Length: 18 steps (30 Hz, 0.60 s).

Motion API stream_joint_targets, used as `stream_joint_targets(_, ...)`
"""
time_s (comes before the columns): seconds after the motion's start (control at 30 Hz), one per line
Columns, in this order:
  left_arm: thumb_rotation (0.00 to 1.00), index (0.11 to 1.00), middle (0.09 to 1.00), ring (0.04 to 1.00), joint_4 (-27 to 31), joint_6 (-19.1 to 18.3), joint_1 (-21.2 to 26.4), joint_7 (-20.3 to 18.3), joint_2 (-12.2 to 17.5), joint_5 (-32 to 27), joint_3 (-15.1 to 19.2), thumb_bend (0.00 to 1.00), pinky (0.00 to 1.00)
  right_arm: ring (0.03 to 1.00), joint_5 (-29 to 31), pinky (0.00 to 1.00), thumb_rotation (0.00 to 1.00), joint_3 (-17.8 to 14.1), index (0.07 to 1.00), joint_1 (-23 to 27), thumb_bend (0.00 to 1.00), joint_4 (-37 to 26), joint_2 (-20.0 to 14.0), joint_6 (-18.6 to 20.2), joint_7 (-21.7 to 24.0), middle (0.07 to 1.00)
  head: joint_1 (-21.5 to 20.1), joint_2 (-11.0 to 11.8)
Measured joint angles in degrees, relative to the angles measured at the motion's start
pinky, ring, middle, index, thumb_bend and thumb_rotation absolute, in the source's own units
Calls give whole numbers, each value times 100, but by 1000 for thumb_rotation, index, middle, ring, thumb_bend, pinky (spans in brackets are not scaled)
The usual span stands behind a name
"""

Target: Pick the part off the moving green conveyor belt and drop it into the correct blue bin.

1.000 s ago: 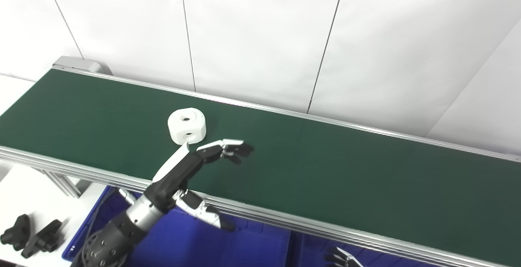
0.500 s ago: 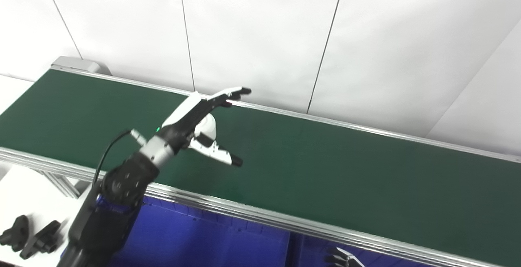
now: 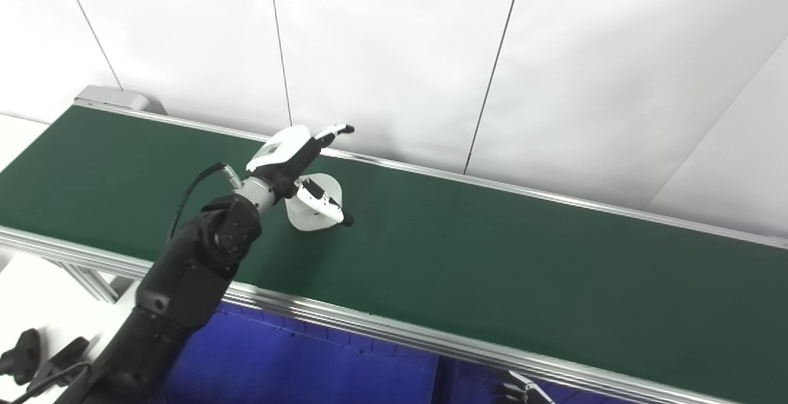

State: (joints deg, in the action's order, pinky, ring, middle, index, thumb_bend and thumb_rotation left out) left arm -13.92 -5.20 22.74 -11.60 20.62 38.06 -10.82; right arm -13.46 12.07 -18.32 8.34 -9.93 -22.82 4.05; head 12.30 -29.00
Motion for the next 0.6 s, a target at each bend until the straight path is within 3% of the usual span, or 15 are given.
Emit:
stream_joint_targets(0.17, 174, 902, 995, 977, -422, -153, 258, 110, 1, 412, -389, 841, 968, 695, 27, 590, 174, 9, 804, -11, 942, -1, 0, -2, 13, 734, -9, -18)
stream_joint_targets(0.33, 63, 864, 968, 951, -797, -232, 445, 201, -3, 635, -686, 824, 940, 694, 18, 592, 178, 14, 805, -20, 940, -22, 4, -2, 9, 732, 0, -44)
stream_joint_targets(0.37, 29, 818, 898, 846, -886, -232, 448, 228, -11, 637, -726, 795, 784, 694, 20, 592, 185, 15, 805, -20, 938, -21, 5, -3, 8, 731, 0, -44)
stream_joint_targets(0.4, 23, 809, 884, 824, -948, -229, 447, 245, -26, 599, -716, 789, 751, 693, 22, 592, 186, 15, 806, -20, 938, -22, 6, -4, 8, 731, 0, -44)
stream_joint_targets(0.43, 12, 770, 822, 724, -973, -228, 446, 304, -70, 555, -666, 749, 634, 693, 22, 593, 190, 14, 806, -21, 935, -21, 5, -4, 6, 731, -9, -53)
stream_joint_targets(0.47, 4, 636, 636, 534, -1025, -229, 447, 400, -131, 464, -606, 599, 506, 692, 22, 594, 187, 15, 805, -22, 934, -21, 4, -4, 7, 730, -17, -62)
stream_joint_targets(0.53, 1, 567, 536, 436, -1192, -225, 442, 610, -244, 337, -504, 523, 436, 692, 32, 595, 185, 18, 805, -22, 932, -22, 10, -5, 7, 729, -17, -70)
stream_joint_targets(0.6, 0, 521, 508, 422, -1313, -218, 429, 748, -328, 313, -512, 503, 418, 696, 65, 598, 192, 17, 807, -21, 933, -22, 14, -6, 8, 731, -26, -79)
